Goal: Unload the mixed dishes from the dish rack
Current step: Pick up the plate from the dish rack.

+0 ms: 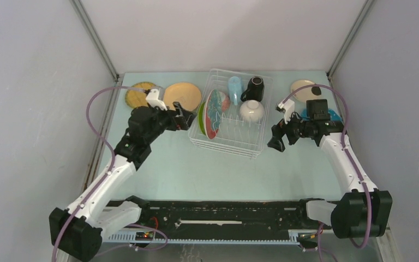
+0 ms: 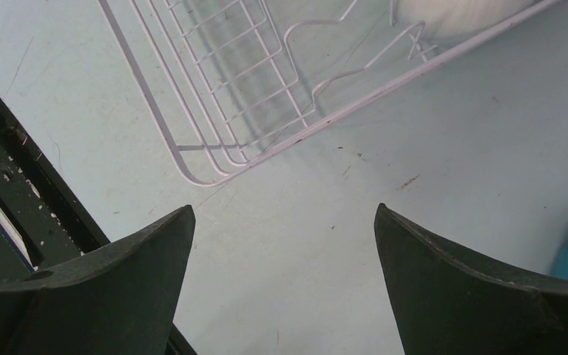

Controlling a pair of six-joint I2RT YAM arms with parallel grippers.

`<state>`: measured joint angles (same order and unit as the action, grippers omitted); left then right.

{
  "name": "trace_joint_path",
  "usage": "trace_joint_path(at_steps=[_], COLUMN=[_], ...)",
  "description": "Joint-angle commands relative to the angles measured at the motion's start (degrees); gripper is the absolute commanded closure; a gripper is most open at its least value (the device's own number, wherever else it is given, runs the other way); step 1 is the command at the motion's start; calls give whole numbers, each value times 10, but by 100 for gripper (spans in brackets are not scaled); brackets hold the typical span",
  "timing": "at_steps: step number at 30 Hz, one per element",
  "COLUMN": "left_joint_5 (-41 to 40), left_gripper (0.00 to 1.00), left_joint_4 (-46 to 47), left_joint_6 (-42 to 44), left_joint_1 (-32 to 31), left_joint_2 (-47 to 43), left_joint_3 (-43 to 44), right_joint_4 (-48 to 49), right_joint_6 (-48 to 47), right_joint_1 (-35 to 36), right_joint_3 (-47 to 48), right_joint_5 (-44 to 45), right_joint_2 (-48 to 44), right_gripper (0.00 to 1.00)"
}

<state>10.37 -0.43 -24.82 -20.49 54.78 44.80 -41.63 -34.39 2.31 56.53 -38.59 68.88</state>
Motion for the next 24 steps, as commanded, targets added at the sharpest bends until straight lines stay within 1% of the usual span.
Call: trace_joint_path(at_steps=[1, 3, 6, 9, 11, 14, 16, 20, 23, 24], left_joint_5=[-97, -141, -208, -276, -288, -311, -327, -334, -346, -349], left_gripper=[0, 0, 1, 5, 9, 10, 13, 20, 22, 25], left_joint_4=[-10, -12, -40, -87, -108, -120, -125, -136, -143, -146], left_joint_6=[72, 87, 105, 113, 116, 130, 137, 136, 137, 138], left_joint_1=[-63, -91, -128, -149, -159, -177, -181, -189, -198, -201], left_joint_2=[49, 82, 138, 182, 203, 226, 240, 273, 297, 305], left_joint_3=[63, 90, 141, 199, 222, 244, 254, 281, 300, 307], right_joint_4=[-6, -5, -6, -6, -5, -4, -3, -3, -3, -3], right_joint_6=[-6, -6, -7, -9, -12, -13, -13, -11, -12, -12], right_joint_1=[-10, -9, -2, 18, 32, 48, 47, 45, 43, 42], right_joint_3=[19, 19, 19, 19, 19, 19, 19, 19, 19, 19], right_joint_5=[1, -1, -3, 9, 22, 36, 40, 39, 39, 39], right_joint_2=[-5, -6, -4, 4, 10, 15, 14, 13, 13, 13], right_gripper=[0, 0, 0, 0, 0, 0, 0, 0, 0, 0])
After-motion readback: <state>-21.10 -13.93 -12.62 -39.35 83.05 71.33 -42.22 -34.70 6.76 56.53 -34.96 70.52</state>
